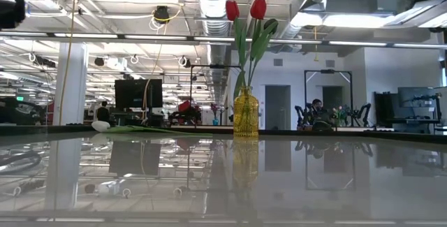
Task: Sort flowers into vase by color
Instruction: Put the bottom white tulip into the transparent vase
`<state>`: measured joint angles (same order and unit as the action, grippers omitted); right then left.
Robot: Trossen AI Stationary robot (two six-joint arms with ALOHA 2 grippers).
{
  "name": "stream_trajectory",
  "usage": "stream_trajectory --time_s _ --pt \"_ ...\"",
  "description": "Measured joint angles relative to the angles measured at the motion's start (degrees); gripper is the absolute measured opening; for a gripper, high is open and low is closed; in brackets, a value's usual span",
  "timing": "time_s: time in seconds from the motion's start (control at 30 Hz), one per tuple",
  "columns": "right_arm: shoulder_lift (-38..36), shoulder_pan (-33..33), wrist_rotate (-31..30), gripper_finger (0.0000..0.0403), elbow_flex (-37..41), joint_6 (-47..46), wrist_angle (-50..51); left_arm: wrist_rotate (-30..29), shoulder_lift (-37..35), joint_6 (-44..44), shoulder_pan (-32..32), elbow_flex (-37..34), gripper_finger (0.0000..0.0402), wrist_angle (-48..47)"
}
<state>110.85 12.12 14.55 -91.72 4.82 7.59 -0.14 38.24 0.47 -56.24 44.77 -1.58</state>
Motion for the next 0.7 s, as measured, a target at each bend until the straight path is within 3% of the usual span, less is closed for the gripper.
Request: stream_trajectory --time_s 0.53,0.7 --pt "0.1 0.5 -0.2 0.0191 1.0 1.6 -0.2 -30.0 0.5 3.0 -18.1 -7.4 0.0 4.6" --pt "0.1 0.5 -0.2 0.0191 1.0 1.7 -0.2 -34.8 0.5 6.7 -20.8 -10.1 0.0 7.4"
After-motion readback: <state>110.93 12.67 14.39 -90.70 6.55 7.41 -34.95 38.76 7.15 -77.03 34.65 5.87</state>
